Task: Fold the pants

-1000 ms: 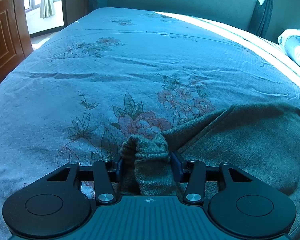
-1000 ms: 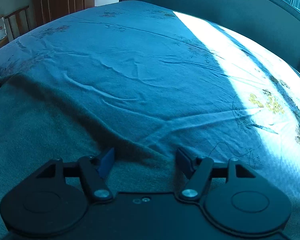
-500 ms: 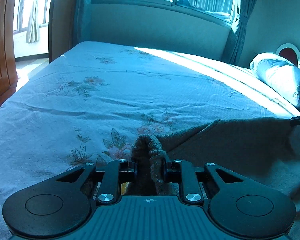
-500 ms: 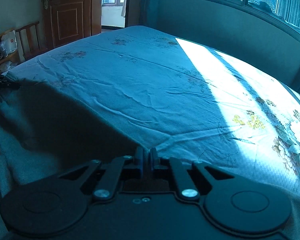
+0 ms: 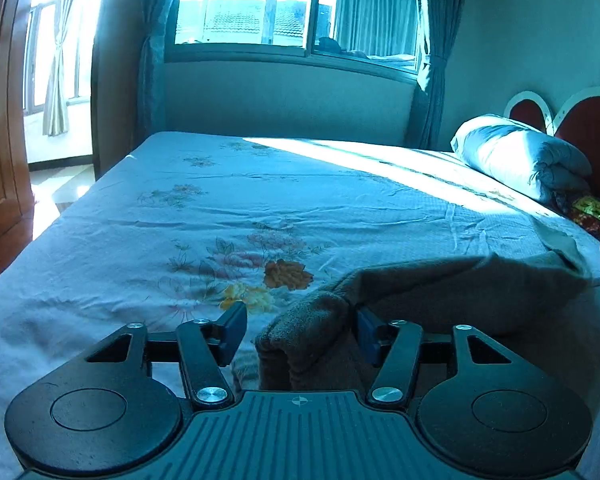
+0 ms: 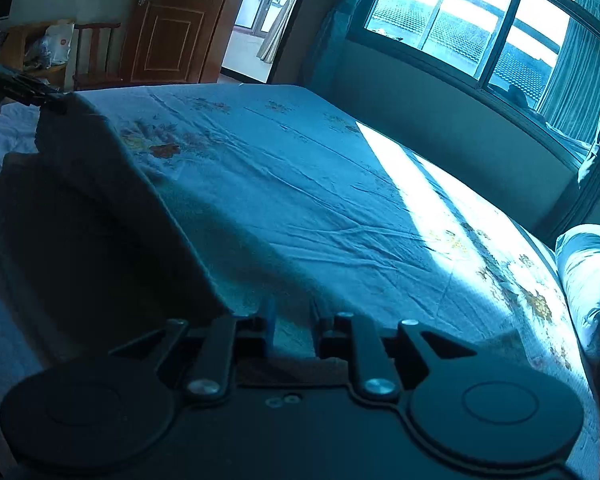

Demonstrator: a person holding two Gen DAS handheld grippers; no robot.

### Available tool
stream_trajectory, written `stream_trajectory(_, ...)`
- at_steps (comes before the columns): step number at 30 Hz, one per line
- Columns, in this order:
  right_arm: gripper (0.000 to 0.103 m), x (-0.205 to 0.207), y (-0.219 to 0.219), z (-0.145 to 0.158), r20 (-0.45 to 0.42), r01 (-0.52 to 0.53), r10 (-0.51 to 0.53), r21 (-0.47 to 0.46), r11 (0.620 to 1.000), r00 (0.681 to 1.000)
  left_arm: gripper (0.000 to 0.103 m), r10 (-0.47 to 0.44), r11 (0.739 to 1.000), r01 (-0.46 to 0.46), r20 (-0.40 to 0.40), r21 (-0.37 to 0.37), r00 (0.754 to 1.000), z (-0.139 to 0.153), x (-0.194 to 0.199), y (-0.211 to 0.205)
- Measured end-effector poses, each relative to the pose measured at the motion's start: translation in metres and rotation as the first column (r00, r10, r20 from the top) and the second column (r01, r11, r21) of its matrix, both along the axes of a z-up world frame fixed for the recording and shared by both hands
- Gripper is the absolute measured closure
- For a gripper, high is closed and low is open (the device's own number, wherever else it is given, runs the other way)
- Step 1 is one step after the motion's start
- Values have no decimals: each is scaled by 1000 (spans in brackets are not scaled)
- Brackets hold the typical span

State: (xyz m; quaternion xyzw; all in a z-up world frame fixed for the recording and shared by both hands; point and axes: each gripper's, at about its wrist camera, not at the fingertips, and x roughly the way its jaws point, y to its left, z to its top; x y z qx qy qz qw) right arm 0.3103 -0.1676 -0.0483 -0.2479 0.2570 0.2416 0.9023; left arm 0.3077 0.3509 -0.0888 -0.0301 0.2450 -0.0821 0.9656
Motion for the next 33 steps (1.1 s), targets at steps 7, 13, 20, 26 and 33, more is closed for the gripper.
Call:
stream_trajectory(7, 91, -28, -25, -9, -23, 113, -111, 131, 985, 994, 33, 178, 980, -186, -96, -75, 979, -15, -64, -2)
stream_trajectory(13, 90, -43, -23, -10, 2, 142, -144, 169, 975, 990, 33, 347, 902, -371, -143, -220, 927, -27, -105, 2)
stream_trajectory(20, 89, -56, -25, -16, -6, 161, -163, 207, 965, 987, 33, 342, 851, -380, -165, -362, 925, -21, -103, -20)
stream_trajectory(26, 89, -56, -24, -17, -24, 209, -210, 249, 946, 977, 33, 319, 736, -450, -327, -505, 889, -42, -63, -26)
stream_trajectory(33, 88, -54, -20, -23, -37, 219, -217, 231, 948, 975, 59, 386, 713, -507, -332, -484, 861, -57, -41, -29)
